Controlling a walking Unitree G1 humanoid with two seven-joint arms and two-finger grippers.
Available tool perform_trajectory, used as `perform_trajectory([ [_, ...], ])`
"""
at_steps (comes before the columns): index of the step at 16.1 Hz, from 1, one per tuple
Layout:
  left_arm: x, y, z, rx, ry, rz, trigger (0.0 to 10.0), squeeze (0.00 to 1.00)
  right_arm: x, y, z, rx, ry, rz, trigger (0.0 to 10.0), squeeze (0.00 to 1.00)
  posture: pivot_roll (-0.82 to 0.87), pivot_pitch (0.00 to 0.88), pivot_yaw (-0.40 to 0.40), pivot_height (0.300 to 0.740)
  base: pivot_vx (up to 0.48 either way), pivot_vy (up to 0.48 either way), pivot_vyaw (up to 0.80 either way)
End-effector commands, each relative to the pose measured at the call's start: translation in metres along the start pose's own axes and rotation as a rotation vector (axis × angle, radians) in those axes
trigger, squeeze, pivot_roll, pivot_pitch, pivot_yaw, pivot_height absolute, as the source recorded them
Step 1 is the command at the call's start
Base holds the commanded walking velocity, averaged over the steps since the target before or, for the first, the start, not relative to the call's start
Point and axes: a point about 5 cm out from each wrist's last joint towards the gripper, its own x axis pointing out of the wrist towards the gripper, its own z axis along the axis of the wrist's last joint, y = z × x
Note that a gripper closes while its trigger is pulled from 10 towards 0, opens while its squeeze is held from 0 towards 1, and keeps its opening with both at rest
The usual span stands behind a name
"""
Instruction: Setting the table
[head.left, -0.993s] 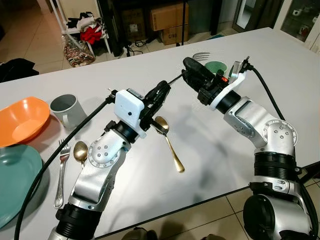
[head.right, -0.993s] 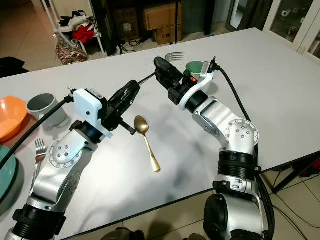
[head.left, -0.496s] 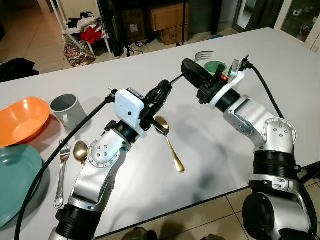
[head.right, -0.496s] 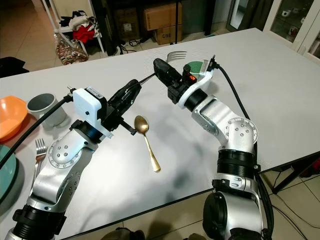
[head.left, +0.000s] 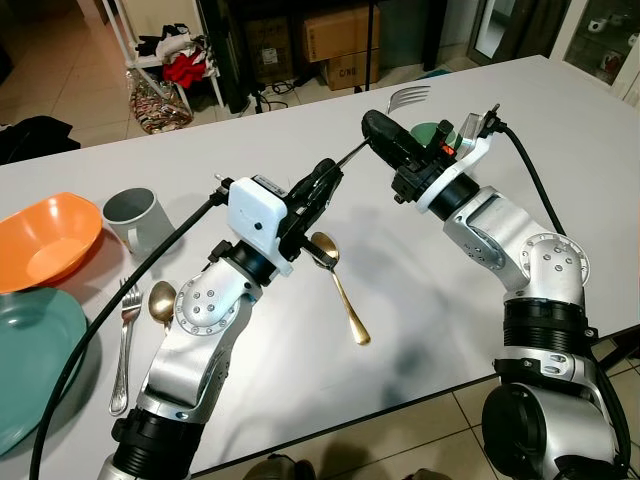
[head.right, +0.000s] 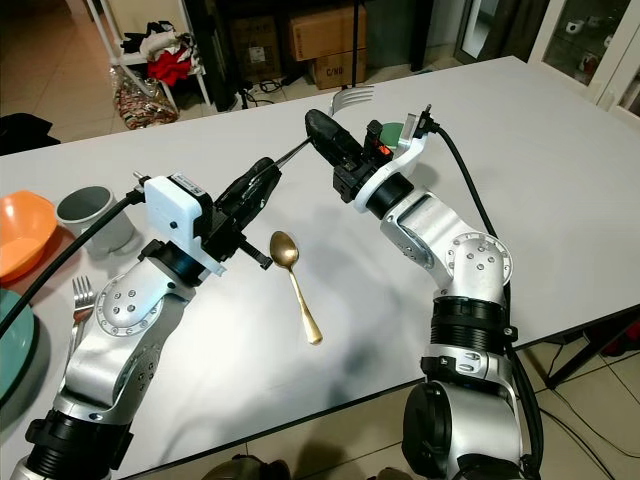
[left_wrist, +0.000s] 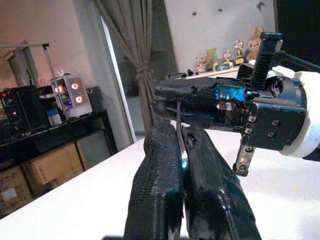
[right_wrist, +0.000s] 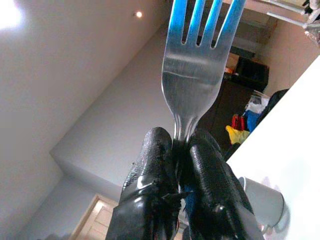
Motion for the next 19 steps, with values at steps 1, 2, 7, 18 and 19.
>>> perform_trajectory([
  [1, -0.002, 0.002, 0.003, 0.008, 0.006, -0.019, 10.0, 0.31, 0.002, 0.000, 0.002, -0.039, -0.005, -0.033, 0.0, 0.00, -0.09, 0.026, 0.118, 0.740, 0.000, 0.000, 0.00],
  [2, -0.003, 0.000, 0.003, -0.015, -0.001, -0.038, 10.0, 1.00, 0.003, 0.000, 0.001, -0.064, 0.000, -0.043, 0.0, 0.00, -0.09, 0.024, 0.121, 0.740, 0.000, 0.000, 0.00],
  [7, -0.008, 0.006, 0.004, -0.032, -0.004, 0.045, 10.0, 1.00, -0.004, -0.005, 0.008, -0.201, -0.012, -0.133, 0.0, 0.00, -0.10, 0.021, 0.130, 0.740, 0.000, 0.000, 0.00],
  [18, -0.055, 0.024, -0.031, 0.006, 0.424, 0.448, 10.0, 0.00, -0.067, -0.022, 0.006, -1.157, 0.274, -0.597, 10.0, 0.00, -0.12, 0.012, 0.128, 0.740, 0.000, 0.000, 0.00],
  [19, -0.052, 0.025, -0.030, -0.005, 0.424, 0.486, 10.0, 0.00, -0.075, -0.027, 0.004, -1.238, 0.314, -0.651, 10.0, 0.00, -0.12, 0.018, 0.132, 0.740, 0.000, -0.247, 0.00],
])
